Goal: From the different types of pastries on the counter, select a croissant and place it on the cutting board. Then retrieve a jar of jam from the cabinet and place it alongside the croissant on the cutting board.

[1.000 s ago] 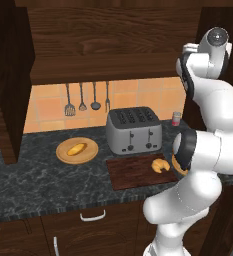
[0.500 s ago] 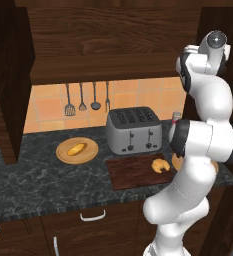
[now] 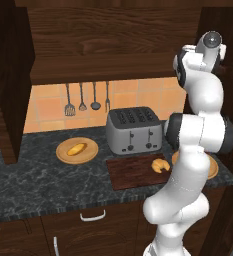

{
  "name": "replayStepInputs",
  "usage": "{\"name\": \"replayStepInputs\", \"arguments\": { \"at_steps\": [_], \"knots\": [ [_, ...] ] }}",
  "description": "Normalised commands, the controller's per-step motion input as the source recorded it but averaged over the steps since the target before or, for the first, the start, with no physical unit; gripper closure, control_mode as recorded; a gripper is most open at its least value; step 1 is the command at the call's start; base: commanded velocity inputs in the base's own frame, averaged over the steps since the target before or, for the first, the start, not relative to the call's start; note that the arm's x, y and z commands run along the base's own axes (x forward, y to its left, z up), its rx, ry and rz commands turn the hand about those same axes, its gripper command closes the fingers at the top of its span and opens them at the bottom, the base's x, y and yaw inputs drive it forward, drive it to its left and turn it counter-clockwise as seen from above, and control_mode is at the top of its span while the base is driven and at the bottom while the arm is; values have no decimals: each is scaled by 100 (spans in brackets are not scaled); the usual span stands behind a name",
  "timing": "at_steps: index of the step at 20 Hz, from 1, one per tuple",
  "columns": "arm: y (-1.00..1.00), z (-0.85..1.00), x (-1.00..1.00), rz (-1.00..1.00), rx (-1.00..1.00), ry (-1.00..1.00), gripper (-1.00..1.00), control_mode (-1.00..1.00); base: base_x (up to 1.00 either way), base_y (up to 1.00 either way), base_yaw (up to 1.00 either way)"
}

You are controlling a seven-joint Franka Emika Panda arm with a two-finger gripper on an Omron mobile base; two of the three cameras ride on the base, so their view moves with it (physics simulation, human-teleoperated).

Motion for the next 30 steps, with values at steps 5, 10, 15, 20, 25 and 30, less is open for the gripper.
{"name": "replayStepInputs", "arguments": {
  "at_steps": [5, 10, 15, 20, 25, 30],
  "knots": [
    [-1, 0, 39, 0, 0, 1, -100, -100, 0, 0, 0],
    [-1, -4, 31, -1, 0, 4, 100, -100, 0, 0, 0],
    [-10, -1, 9, -4, 0, 2, 100, -100, 0, 0, 0],
    [-6, 0, -5, -4, 0, 0, 100, -100, 0, 0, 0],
    [32, 11, -73, -3, -2, -12, 100, -100, 0, 0, 0],
    [88, 0, -99, -10, -9, -15, 100, -100, 0, 0, 0]
  ]
}}
